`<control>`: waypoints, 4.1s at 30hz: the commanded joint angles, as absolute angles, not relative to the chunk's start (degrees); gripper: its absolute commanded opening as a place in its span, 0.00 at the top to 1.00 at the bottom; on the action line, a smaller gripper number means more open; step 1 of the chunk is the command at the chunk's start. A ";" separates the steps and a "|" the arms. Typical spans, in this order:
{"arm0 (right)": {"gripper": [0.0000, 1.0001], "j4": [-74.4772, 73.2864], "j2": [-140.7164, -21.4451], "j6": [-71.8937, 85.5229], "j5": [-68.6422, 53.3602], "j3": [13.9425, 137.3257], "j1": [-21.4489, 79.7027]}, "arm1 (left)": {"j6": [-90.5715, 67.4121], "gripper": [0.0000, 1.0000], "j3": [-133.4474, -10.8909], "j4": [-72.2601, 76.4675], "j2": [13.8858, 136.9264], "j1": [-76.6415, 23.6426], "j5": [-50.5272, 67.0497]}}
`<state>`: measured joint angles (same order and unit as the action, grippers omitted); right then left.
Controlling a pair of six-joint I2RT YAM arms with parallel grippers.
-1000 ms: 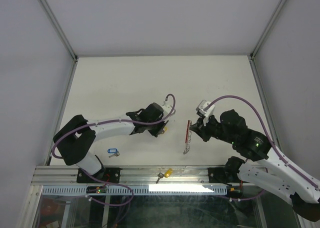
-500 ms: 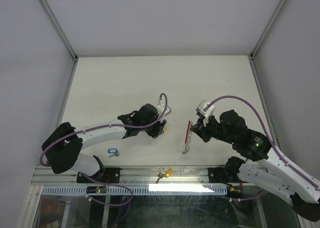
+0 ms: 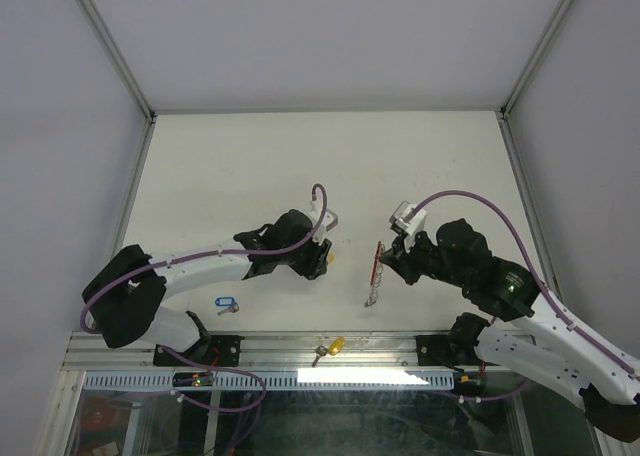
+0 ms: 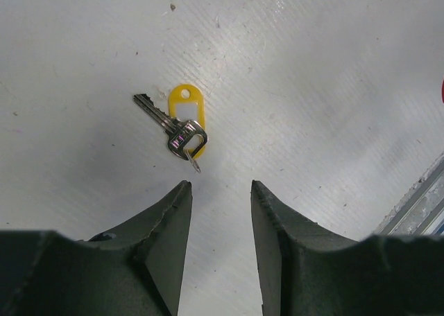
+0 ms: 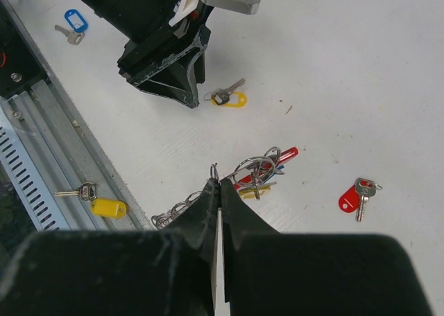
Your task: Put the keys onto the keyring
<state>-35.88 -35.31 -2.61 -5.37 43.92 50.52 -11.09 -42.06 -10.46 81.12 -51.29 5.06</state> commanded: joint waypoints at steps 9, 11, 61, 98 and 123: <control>1.00 -32.16 -35.29 -1.76 -6.74 43.77 50.79 | -12.02 0.62 -43.21 -9.13 86.77 -51.33 4.34; 1.00 -32.17 -35.18 -1.76 -6.77 43.77 50.74 | -11.89 0.62 -43.62 -9.09 87.47 -51.37 3.99; 1.00 -31.95 -39.13 -4.84 -19.09 45.61 50.71 | 3.92 1.00 -28.74 13.07 58.81 -51.33 5.97; 1.00 -6.99 -55.19 17.42 -50.18 44.12 36.48 | 13.75 1.00 -27.68 27.51 52.73 -51.37 30.34; 1.00 -8.13 -54.00 18.22 -47.31 44.54 35.51 | 14.22 1.00 -27.94 26.66 53.44 -51.34 33.99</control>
<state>-11.09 -55.57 17.69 -48.69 43.33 36.18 13.15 -26.50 24.03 53.32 -51.29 30.35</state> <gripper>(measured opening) 0.006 0.003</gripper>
